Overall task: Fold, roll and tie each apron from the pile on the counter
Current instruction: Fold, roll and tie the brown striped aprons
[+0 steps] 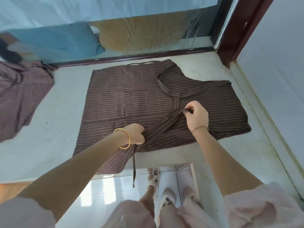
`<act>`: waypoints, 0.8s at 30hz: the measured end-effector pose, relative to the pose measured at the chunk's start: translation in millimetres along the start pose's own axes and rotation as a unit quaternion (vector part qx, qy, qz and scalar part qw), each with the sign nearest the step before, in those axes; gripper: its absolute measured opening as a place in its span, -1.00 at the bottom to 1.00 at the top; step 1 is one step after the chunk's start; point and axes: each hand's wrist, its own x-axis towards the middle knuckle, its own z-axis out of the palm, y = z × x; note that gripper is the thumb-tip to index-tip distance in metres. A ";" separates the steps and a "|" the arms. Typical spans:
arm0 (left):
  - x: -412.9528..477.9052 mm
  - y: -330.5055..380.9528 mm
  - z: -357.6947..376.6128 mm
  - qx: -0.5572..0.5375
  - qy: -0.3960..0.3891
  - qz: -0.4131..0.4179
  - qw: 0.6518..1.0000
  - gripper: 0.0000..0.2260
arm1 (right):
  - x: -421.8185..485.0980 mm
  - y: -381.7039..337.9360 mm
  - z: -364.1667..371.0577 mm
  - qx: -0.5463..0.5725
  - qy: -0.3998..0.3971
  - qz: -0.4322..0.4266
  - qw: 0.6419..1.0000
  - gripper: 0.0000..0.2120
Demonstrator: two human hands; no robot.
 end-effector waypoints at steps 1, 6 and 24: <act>-2.1 -1.7 -8.2 -0.003 0.002 -0.007 1.000 -0.92 | 2.9 -1.0 0.5 -0.001 0.007 0.007 1.000 -0.90; -3.1 -8.3 -46.2 -0.028 0.040 -0.053 0.997 -0.88 | 17.0 -7.7 6.6 -0.026 0.025 0.016 0.999 -0.82; 91.2 -117.5 -214.9 -0.095 -0.070 -0.007 0.993 -0.75 | 163.5 -78.2 60.9 -0.058 0.060 -0.008 0.996 -0.80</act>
